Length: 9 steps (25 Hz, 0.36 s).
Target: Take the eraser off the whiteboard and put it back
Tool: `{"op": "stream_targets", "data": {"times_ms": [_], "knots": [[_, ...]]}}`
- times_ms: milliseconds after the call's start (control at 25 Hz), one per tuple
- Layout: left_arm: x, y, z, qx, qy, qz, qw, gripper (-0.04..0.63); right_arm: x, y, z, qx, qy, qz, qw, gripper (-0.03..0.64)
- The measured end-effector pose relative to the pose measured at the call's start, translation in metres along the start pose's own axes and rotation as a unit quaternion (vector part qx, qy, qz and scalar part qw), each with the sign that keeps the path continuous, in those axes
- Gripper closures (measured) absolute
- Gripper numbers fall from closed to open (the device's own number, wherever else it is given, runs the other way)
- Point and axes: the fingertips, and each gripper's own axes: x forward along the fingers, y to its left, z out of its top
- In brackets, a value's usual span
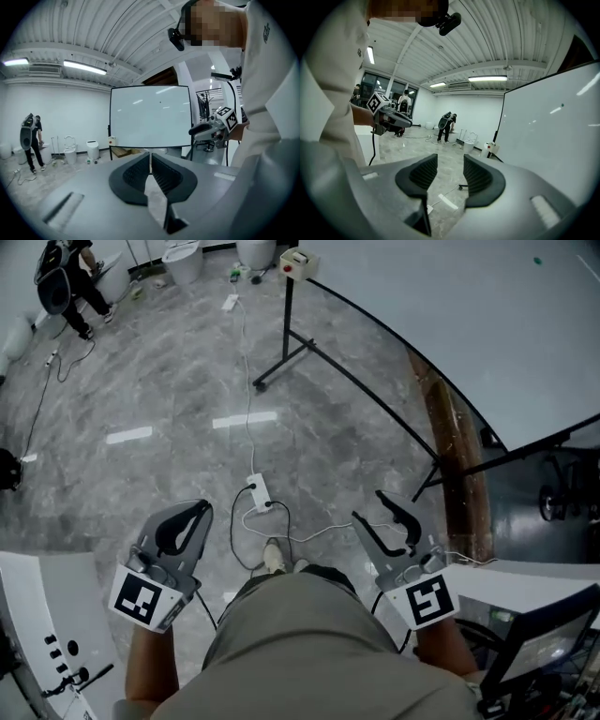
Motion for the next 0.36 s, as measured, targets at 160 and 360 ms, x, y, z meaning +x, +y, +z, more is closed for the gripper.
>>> {"op": "stream_targets", "data": {"times_ms": [160, 360], "knots": [[-0.017, 0.005, 0.022, 0.019, 0.014, 0.042, 0.9988, 0.574, -0.022, -0.019, -0.005, 0.004, 0.002, 0.008, 1.0, 0.439], [-0.03, -0.008, 0.04, 0.026, 0.03, 0.064, 0.9971, 0.574, -0.048, -0.049, -0.019, -0.003, -0.002, 0.001, 1.0, 0.439]]}}
